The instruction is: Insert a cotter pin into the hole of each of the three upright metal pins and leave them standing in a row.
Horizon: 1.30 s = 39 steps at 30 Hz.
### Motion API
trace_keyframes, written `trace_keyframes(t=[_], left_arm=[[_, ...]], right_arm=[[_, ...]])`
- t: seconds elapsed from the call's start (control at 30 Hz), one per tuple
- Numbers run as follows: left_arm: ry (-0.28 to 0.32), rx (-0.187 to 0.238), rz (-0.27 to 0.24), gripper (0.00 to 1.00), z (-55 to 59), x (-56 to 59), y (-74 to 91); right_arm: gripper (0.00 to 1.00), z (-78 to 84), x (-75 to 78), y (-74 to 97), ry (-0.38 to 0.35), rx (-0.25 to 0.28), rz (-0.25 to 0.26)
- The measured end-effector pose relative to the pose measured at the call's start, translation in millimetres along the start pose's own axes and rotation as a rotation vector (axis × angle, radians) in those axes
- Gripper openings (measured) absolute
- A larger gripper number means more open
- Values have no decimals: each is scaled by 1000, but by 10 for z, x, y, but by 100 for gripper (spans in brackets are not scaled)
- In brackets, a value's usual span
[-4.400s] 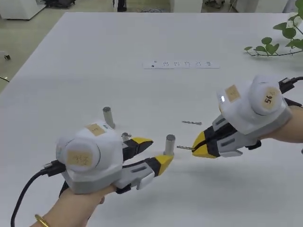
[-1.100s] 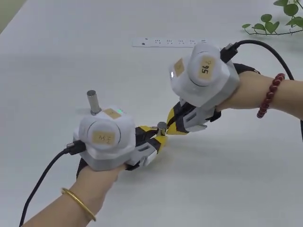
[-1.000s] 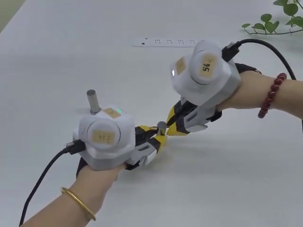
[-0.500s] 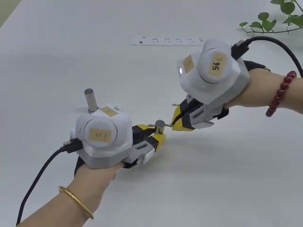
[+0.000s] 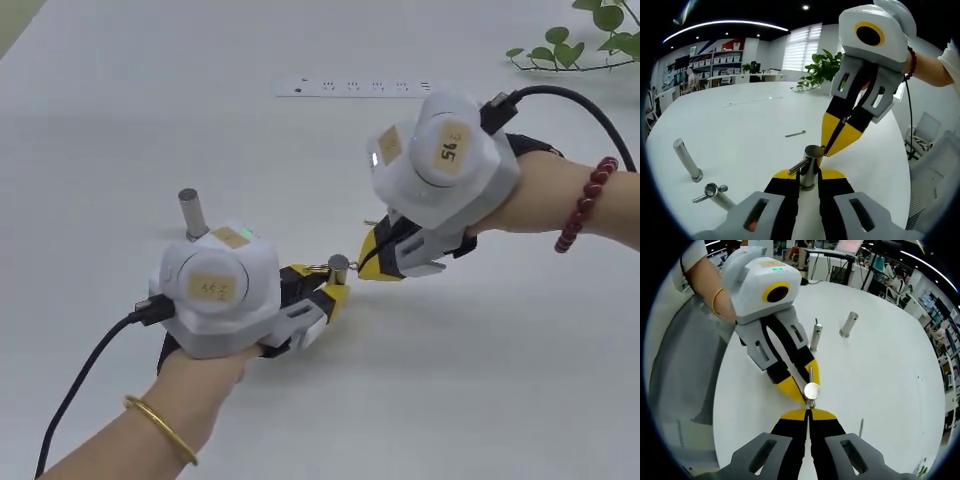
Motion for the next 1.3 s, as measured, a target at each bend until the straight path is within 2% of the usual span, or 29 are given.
trace_keyframes(t=[0.17,0.33,0.43,0.5,0.63,0.8,0.93,1.1,1.3], left_arm=[[38,-4,-6,13,3,-1,5],[49,-13,-12,13,6,2,12],[59,-10,-14,22,-15,1,26],[62,-19,-23,26,-14,-5,43],[69,-37,-25,27,8,1,86],[42,-71,-31,30,71,32,161],[23,-85,-30,32,92,48,220],[14,-108,-46,33,133,15,258],[14,-112,-44,34,133,22,318]], right_arm=[[5,-5,-23,-10,-38,6,-9],[10,-4,-46,0,-62,16,-8],[12,-12,-22,26,-79,24,9],[14,-28,1,45,-91,36,20],[19,-121,60,87,-119,94,53],[21,-230,32,53,-121,148,29],[21,-237,38,-27,-104,142,26],[20,-217,48,-96,-78,123,35],[16,-230,30,-111,-67,133,27]])
Point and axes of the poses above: the centre of the closed fingertips' face, and the gripper's own axes: y roughly backward along the fingers, x roughly to its right, z roughly out of its underside, the point moved 3 cm from there along y, roughly backward along the fingers, and after that the axes turned 9 degrees about y, right-handed, at the moved point
